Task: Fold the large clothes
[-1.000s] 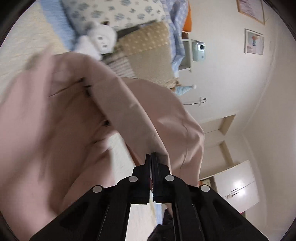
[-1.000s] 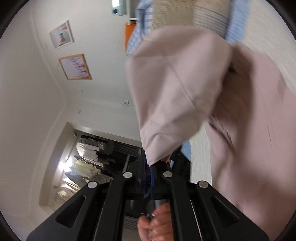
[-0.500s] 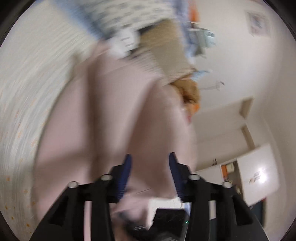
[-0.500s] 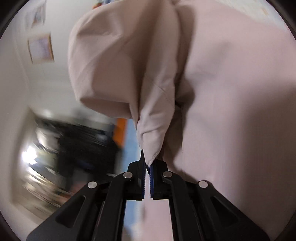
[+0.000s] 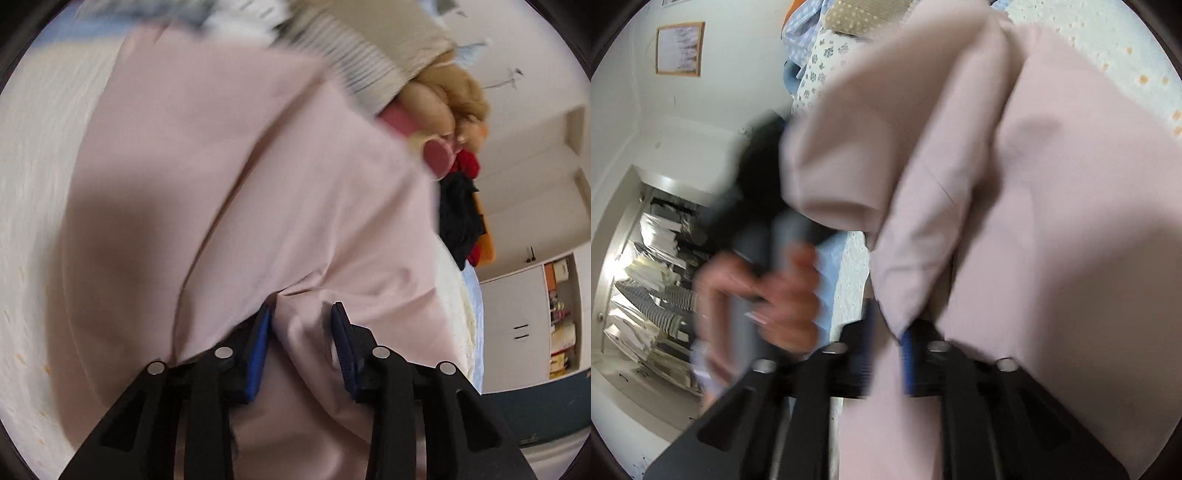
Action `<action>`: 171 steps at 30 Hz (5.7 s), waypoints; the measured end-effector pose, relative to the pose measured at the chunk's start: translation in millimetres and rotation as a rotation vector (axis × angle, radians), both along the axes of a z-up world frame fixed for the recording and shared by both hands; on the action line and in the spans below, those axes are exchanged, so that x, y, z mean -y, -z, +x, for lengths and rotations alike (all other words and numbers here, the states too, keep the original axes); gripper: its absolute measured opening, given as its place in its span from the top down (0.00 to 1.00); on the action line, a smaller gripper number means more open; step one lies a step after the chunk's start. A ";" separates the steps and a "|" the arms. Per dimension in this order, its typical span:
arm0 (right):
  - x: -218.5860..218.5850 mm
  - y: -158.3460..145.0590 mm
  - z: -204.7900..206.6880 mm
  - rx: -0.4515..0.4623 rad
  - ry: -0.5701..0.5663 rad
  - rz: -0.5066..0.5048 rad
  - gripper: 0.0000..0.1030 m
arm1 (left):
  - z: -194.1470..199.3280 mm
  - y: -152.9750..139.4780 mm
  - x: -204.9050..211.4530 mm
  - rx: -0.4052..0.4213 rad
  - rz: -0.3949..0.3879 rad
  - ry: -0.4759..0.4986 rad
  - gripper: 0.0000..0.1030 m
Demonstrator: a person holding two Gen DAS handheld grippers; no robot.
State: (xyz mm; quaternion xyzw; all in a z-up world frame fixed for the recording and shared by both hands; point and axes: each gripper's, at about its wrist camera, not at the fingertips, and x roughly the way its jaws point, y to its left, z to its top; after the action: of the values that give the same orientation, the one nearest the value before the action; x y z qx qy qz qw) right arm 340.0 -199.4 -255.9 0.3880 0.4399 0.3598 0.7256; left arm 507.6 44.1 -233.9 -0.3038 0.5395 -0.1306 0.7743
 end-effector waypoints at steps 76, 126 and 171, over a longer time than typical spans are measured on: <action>-56.3 -18.4 -7.6 0.747 -0.176 -1.138 0.89 | -124.1 -26.5 -15.5 0.305 0.394 0.198 0.49; 99.7 -95.0 -310.9 0.610 -0.118 -0.880 0.98 | -416.4 -105.7 -6.6 0.121 0.199 0.277 0.88; 129.1 -77.6 -257.9 1.183 -0.461 -0.867 0.28 | -411.3 -116.7 -90.6 0.453 0.326 0.452 0.31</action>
State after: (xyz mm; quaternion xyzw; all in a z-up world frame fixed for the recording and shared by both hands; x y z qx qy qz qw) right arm 82.1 -328.4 -178.3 -0.2899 0.1499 0.4451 0.8339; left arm 96.3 134.7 -117.3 -0.0125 0.4214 -0.2750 0.8641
